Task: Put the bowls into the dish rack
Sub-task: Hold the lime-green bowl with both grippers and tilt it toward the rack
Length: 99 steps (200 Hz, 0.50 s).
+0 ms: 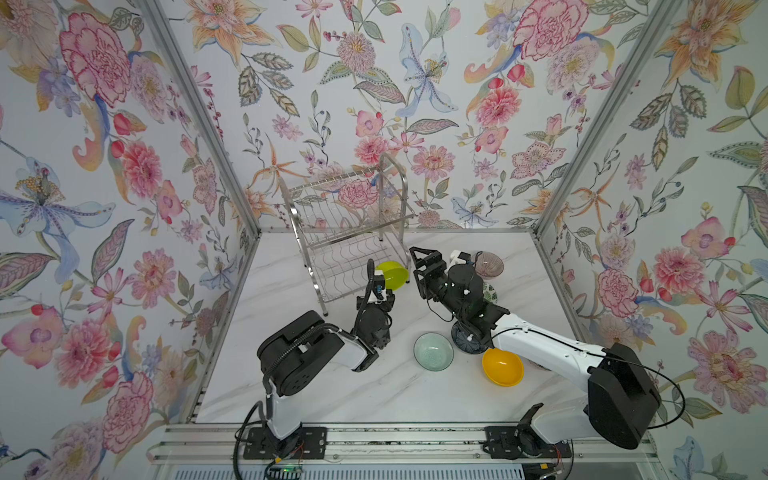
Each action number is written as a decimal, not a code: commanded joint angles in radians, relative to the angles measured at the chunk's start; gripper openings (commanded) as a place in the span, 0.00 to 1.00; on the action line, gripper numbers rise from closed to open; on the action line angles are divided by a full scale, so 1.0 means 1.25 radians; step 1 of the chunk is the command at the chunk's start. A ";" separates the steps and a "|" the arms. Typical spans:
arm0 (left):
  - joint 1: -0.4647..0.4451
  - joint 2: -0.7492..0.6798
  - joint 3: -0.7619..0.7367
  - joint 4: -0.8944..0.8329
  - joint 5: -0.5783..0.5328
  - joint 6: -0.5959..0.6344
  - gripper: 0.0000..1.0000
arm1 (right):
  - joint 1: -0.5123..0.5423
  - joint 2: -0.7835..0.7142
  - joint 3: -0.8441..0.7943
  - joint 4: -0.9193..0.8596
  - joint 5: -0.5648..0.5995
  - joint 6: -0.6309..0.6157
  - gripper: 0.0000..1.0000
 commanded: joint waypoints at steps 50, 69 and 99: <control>-0.007 -0.007 0.007 0.071 0.000 0.008 0.00 | 0.019 0.112 0.013 0.144 -0.021 0.189 0.73; -0.007 -0.009 0.004 0.075 0.002 0.010 0.00 | 0.025 0.145 0.034 0.164 -0.027 0.210 0.68; -0.007 -0.010 -0.002 0.079 0.004 0.010 0.00 | 0.028 0.169 0.067 0.151 -0.014 0.204 0.56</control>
